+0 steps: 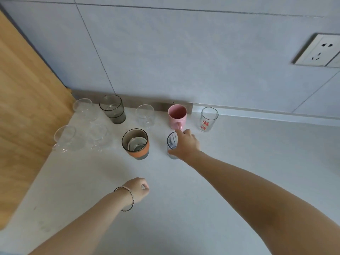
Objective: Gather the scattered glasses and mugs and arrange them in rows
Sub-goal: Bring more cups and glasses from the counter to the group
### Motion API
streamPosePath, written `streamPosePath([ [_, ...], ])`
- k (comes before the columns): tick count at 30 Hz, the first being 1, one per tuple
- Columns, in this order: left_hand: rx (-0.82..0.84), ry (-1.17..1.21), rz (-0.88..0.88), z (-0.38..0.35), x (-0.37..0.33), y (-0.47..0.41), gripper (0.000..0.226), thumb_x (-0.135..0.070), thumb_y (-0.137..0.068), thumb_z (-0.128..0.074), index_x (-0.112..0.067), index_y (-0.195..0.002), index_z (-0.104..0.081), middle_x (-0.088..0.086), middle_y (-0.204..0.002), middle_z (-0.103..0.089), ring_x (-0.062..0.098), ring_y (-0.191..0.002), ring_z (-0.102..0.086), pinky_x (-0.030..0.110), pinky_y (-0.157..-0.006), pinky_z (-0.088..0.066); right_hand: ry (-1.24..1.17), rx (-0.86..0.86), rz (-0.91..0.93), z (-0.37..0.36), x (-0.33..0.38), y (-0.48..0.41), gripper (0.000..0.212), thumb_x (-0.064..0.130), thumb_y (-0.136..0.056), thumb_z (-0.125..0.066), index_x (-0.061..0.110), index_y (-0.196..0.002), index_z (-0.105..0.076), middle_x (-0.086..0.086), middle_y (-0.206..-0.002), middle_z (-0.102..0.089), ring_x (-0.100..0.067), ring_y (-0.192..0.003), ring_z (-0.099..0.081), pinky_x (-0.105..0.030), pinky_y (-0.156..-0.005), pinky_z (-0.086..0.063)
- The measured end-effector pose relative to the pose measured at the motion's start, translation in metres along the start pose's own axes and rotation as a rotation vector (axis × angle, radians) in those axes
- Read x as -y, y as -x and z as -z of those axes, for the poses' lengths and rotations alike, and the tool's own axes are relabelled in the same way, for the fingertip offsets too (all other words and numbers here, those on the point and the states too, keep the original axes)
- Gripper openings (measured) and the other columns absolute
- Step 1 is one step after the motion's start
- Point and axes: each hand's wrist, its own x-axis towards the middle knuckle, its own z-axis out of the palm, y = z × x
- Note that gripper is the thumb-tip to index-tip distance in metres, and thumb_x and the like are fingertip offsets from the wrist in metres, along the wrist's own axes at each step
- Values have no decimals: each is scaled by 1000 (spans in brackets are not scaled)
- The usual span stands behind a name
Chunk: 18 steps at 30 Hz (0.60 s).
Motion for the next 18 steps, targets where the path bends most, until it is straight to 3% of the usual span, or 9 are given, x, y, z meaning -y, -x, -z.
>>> streamPosePath([
  [3,11,28,-7,1,2,-2,19,-21,-92,-45,-28,-74,-47,0,-100,-55,14,-90,-50,19,-78,-37,-17,0,-20,-6,3,-6,79,36,-75,-74,21,-139,-31,-10,-130,-43,-30,-119,-48,-37,-92,-46],
  [6,28,32,-10,-2,1,-3,27,-22,-91,-46,-34,-67,-43,0,-101,-57,17,-102,-57,18,-81,-38,-84,-11,1,-9,-2,-3,80,33,-77,-74,18,-141,-30,-10,-135,-39,-30,-122,-45,-39,-96,-44],
  [11,59,-11,-42,-11,-19,-7,25,-22,-91,-46,-33,-69,-43,2,-113,-62,17,-110,-58,18,-82,-38,-167,94,-24,-17,-38,25,79,22,-84,-67,12,-147,-20,-11,-140,-36,-29,-128,-44,-38,-104,-41],
  [15,78,-85,-109,-25,-56,-12,15,-23,-92,-45,-29,-78,-48,1,-120,-61,16,-108,-57,18,-84,-38,-94,305,-80,-17,-106,62,47,29,-90,-56,15,-134,-48,-4,-137,-50,-21,-127,-47,-33,-105,-40],
  [18,82,-159,-161,-41,-98,-15,8,-24,-93,-43,-25,-88,-49,1,-122,-60,17,-110,-56,21,-87,-40,-63,368,-153,-5,-169,94,39,31,-91,-53,18,-128,-53,0,-133,-55,-19,-124,-50,-32,-101,-41],
])
